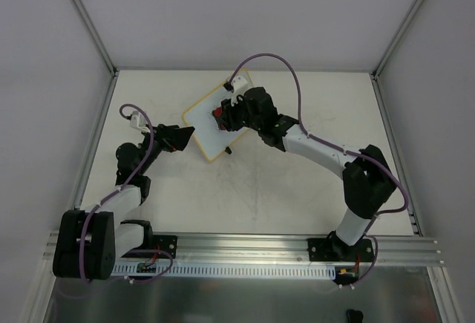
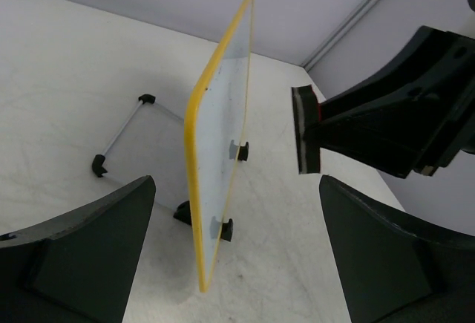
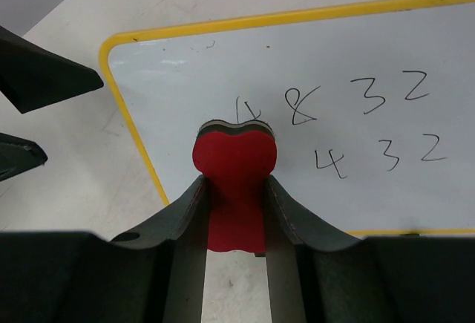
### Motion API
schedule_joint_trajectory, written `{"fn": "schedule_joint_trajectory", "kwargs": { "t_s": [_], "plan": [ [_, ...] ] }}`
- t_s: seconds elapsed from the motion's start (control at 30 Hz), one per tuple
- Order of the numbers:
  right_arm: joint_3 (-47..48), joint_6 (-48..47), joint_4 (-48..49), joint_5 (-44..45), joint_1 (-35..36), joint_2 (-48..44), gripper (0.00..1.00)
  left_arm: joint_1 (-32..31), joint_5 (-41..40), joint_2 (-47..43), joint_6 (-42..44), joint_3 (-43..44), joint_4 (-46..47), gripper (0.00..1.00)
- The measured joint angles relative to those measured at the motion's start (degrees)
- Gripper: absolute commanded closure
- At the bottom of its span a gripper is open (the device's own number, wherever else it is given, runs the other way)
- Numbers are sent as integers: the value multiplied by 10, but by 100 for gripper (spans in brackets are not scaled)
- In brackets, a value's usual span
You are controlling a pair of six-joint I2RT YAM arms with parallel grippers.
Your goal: Erase the whiteboard
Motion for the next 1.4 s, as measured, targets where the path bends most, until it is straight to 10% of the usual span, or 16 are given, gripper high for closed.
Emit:
{"fn": "schedule_joint_trajectory", "kwargs": {
  "t_s": [0.67,0.97,1.4],
  "plan": [
    [54,-36,38,-11,4,73,100,4,75,156,3,42,110,55],
    [57,-38,55,-12,5,94,100,9,99,223,0,66,113,55],
    [57,-38,78,-20,8,104,100,9,133,260,-7,88,117,83]
  ]
}}
